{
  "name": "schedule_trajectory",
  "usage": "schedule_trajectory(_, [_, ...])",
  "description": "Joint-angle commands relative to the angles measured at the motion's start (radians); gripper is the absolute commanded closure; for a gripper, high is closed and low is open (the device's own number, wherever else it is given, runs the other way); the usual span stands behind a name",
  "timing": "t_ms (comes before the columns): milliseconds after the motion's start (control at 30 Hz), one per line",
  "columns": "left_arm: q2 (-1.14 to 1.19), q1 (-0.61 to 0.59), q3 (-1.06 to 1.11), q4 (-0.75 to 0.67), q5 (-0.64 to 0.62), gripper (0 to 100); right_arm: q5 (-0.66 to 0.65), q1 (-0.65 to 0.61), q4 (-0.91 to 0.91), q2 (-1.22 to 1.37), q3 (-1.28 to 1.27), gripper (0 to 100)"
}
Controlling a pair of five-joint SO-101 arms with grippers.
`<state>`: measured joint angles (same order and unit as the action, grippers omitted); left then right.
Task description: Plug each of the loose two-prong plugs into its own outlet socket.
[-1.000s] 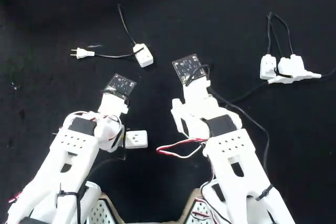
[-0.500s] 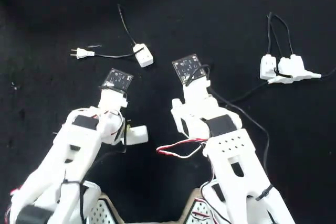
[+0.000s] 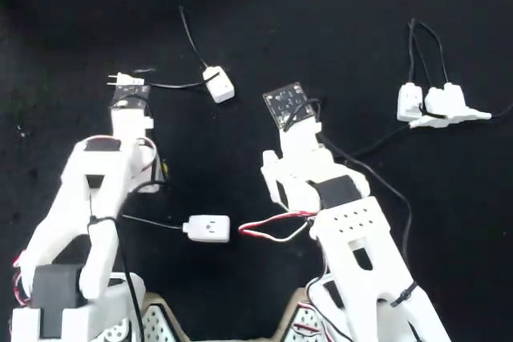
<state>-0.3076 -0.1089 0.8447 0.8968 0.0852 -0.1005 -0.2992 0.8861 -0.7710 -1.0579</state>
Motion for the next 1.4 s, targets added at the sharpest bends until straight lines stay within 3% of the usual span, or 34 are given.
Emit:
schedule_trajectory(0, [-0.107, 0.019, -0.073, 0.123, -0.003, 81, 0.003, 0.025, -0.021, -0.039, 0.007, 98.8])
schedule_trajectory(133, [-0.213, 0.163, -0.004, 0.244, 0.147, 81, 0.003, 0.072, -0.021, -0.039, 0.015, 98.8])
schedule_trajectory(300, [-0.341, 0.349, 0.16, 0.264, 0.327, 81, 0.012, 0.186, -0.021, -0.036, 0.047, 98.8])
schedule_trajectory(733, [-0.621, 0.498, 0.34, 0.236, 0.331, 81, 0.012, 0.212, -0.025, -0.039, 0.048, 98.8])
schedule_trajectory(933, [-0.644, 0.486, 0.45, 0.083, 0.333, 81, 0.012, 0.21, -0.023, -0.039, 0.048, 98.8])
schedule_trajectory(1167, [-0.644, 0.288, 0.42, -0.017, 0.327, 81, 0.012, 0.209, -0.021, -0.035, 0.048, 98.8])
schedule_trajectory(1367, [-0.644, 0.214, 0.432, -0.16, 0.215, 81, 0.012, 0.207, -0.021, -0.035, 0.047, 98.8])
